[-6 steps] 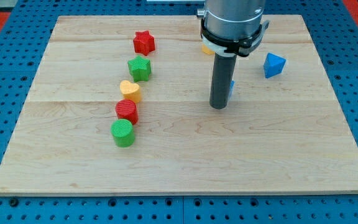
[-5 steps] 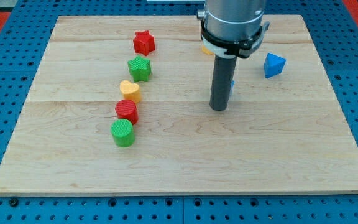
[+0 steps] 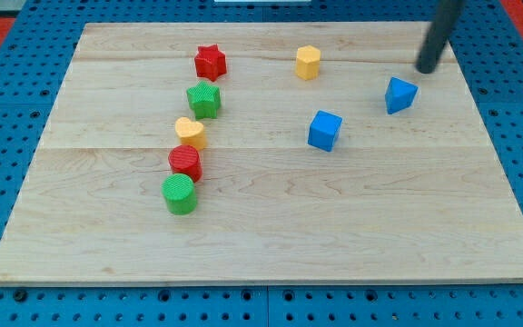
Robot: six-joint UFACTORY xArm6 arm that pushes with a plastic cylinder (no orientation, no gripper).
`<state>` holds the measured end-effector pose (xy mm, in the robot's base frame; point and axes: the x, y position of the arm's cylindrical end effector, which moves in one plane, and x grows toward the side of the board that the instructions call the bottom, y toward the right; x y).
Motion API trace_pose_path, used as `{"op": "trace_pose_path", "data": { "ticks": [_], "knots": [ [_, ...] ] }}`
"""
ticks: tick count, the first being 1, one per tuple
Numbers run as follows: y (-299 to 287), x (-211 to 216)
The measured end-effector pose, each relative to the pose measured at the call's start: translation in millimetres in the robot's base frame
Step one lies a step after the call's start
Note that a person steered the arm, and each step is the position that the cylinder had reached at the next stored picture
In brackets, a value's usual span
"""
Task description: Place blue triangle to the bottom of the blue cube
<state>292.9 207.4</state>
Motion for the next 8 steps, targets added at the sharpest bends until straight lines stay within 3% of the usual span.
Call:
{"op": "trace_pose_path", "data": {
  "ticks": [3,5,6,8],
  "knots": [
    [-10,64],
    [-12,53],
    [-20,91],
    [-39,126]
  ]
}}
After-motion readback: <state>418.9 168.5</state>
